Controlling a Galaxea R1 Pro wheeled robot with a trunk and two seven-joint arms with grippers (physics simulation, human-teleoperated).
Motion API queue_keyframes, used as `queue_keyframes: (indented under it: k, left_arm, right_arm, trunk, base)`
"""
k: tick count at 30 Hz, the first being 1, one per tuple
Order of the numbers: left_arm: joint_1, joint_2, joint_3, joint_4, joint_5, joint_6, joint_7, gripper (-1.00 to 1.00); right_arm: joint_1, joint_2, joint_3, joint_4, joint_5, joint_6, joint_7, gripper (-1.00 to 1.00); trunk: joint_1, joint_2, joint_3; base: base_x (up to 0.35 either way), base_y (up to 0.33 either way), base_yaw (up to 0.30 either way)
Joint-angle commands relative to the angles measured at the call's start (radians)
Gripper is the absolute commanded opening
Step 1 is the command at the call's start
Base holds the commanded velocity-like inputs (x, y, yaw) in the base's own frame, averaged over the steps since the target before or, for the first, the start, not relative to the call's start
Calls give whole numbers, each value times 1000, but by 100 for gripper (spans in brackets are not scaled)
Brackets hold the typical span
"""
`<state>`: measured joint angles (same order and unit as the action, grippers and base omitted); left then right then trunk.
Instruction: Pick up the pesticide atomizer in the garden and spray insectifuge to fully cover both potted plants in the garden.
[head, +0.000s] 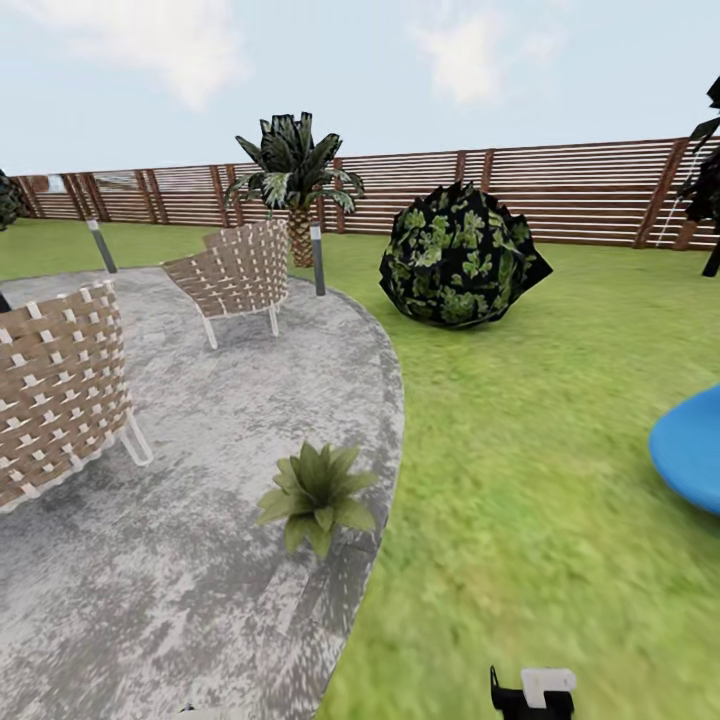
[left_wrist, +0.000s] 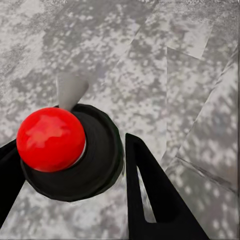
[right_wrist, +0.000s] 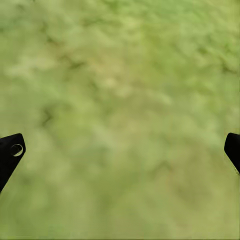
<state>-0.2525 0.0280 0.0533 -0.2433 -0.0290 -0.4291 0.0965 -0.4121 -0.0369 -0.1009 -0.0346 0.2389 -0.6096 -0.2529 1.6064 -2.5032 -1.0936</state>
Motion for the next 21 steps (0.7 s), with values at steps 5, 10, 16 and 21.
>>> queue_keyframes:
  k: [5,10,16,21]
  left_arm:
    - [-1,-2,4,1,-3,-5,0,-100]
    - [-5,-1,-21,-9,-24,1,-28,-100]
    - [-23,28,-78,-21,-66,10,-184,-100]
    - [-127,107,-81,-23,-175,53,-494,-100]
  right_arm:
    - [-1,0,-8,-1,11,-4,-2,100]
    - [-1,-1,-4,-1,16,-2,5,100]
    - [-2,-7,6,-49,33,-1,12,100]
    - [-2,-9,58,-250,165,48,184,100]
  trunk:
    - [0,0,-1]
    - [0,0,-1]
    - [0,0,-1]
    - [0,0,-1]
  base:
    - [88,-36,7]
    - [1,0,0]
    - [0,0,0]
    - [0,0,0]
